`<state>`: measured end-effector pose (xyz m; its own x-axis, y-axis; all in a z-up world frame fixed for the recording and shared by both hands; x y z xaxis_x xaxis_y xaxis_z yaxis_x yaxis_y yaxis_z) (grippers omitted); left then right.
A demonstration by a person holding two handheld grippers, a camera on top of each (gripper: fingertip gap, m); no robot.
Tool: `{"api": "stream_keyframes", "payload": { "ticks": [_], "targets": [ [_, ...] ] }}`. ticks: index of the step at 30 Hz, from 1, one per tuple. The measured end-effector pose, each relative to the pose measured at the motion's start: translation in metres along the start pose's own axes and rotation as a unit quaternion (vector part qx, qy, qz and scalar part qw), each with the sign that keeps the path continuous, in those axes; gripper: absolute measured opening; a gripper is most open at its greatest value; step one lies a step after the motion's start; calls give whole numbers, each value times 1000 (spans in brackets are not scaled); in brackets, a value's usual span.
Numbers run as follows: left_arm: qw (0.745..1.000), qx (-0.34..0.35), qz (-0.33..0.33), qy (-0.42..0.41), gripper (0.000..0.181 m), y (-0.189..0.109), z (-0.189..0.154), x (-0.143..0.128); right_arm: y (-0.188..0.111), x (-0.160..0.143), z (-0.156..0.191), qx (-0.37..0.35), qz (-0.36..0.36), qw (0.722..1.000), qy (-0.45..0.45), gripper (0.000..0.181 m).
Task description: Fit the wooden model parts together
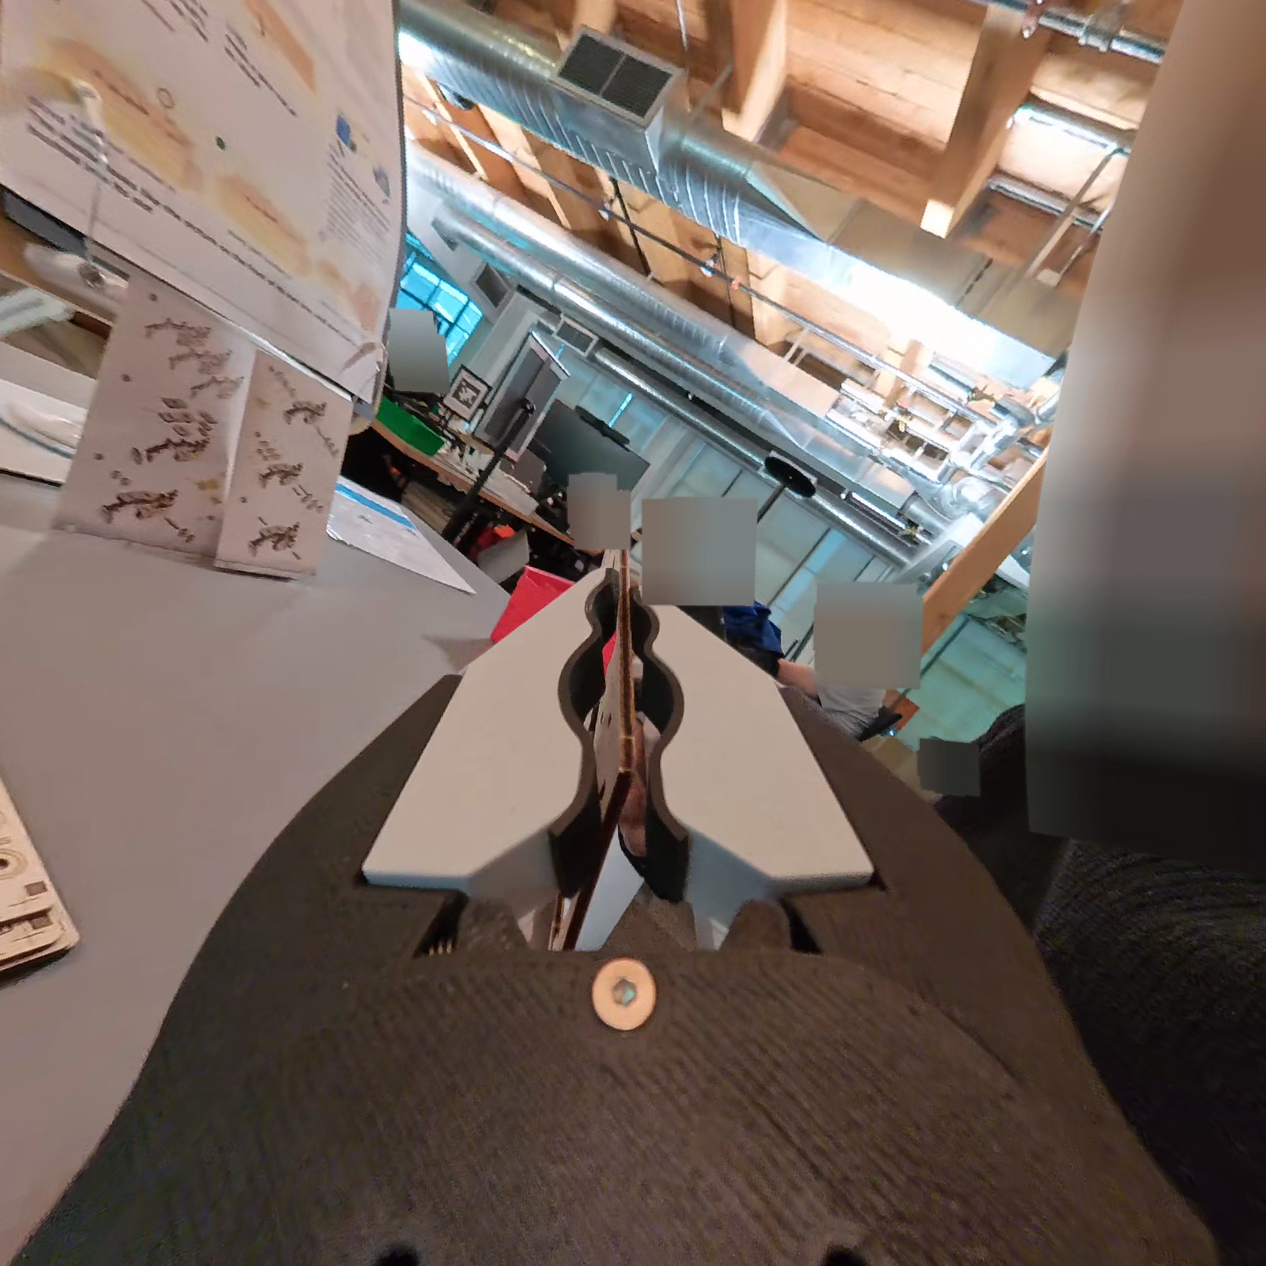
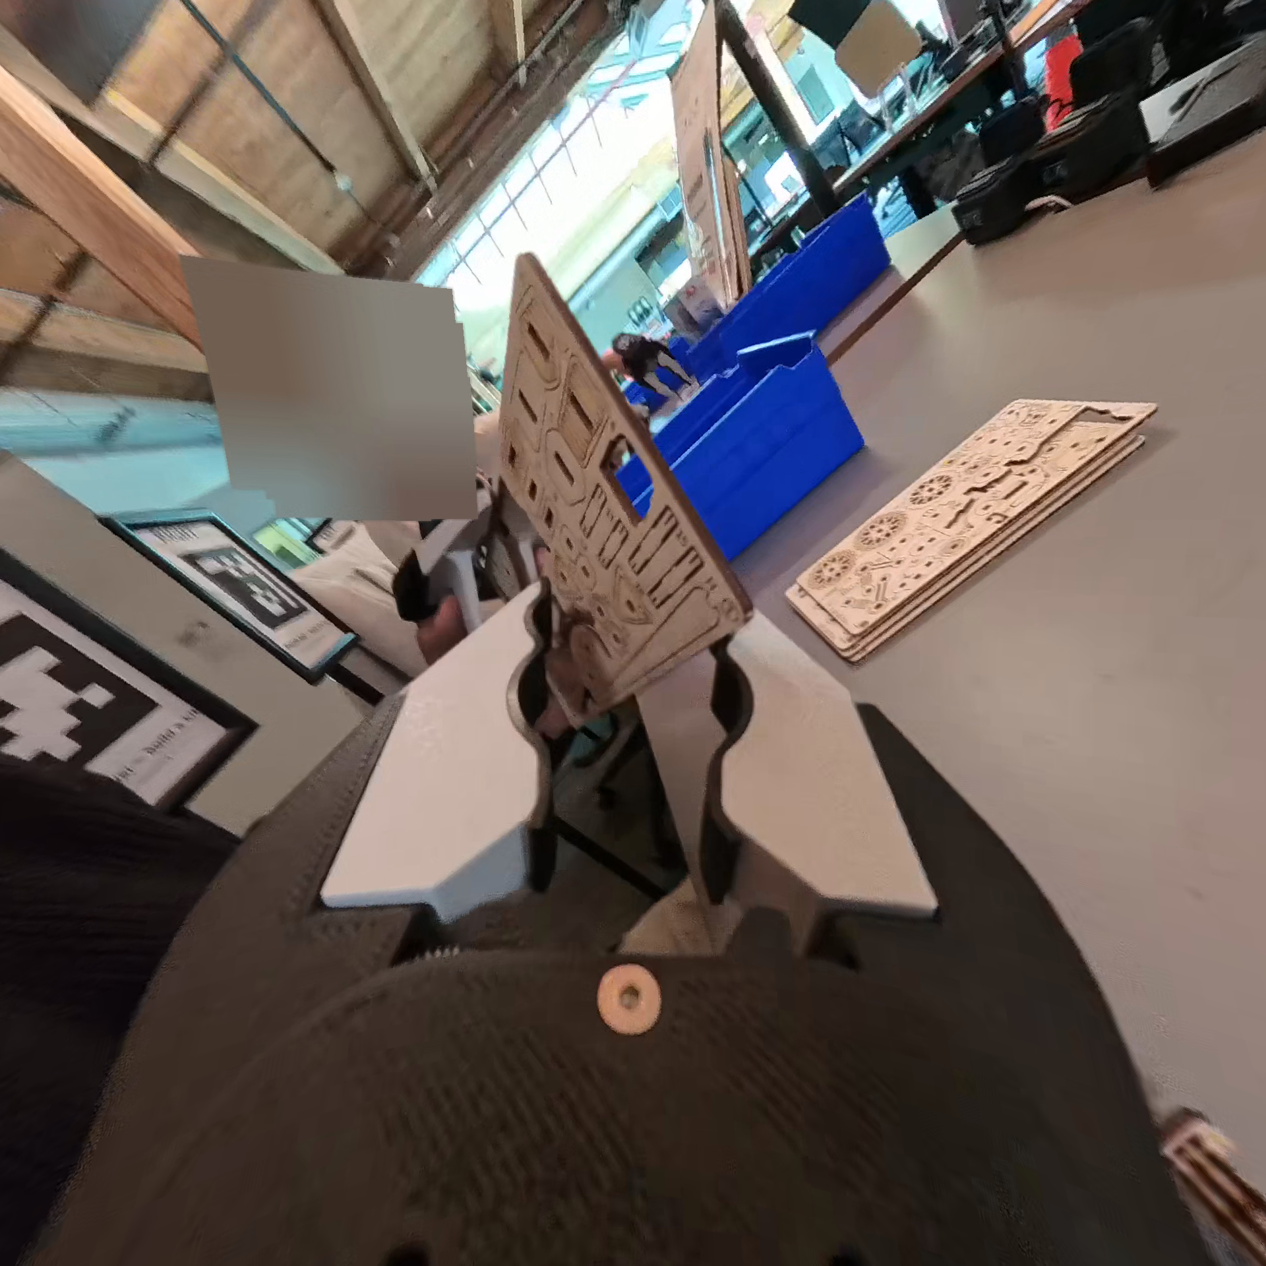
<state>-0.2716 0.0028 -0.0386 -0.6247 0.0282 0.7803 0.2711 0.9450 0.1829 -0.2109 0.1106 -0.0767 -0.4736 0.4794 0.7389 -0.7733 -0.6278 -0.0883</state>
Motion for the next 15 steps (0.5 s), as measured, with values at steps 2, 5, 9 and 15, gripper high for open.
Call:
{"api": "stream_keyframes", "payload": {
  "ticks": [2, 5, 9, 15],
  "targets": [
    [1000, 2, 5, -6, 1, 4, 4, -3, -6, 4, -1, 18, -24, 999, 20, 29],
    [998, 33, 57, -9, 3, 7, 25, -16, -21, 14, 1, 64, -61, 996, 35, 3],
    [988, 58, 137, 33, 28, 14, 41, -36, -28, 12, 0, 32, -39, 999, 10, 2],
    [981, -3, 183, 65, 37, 39, 32, -50, -32, -4, 2, 18, 7, 1000, 24, 2]
  ]
}}
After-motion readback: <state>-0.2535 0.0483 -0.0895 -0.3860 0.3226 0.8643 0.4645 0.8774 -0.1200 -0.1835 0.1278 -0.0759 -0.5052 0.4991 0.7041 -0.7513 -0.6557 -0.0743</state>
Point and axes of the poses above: each gripper's, where its closed fingertips meet, y out along the fingers, x out of its top, z = x × y across the jaws, the point moved 4 cm from there along -y, back along the fingers, and after that the axes turned 11 degrees about z, right-handed, at the moved point
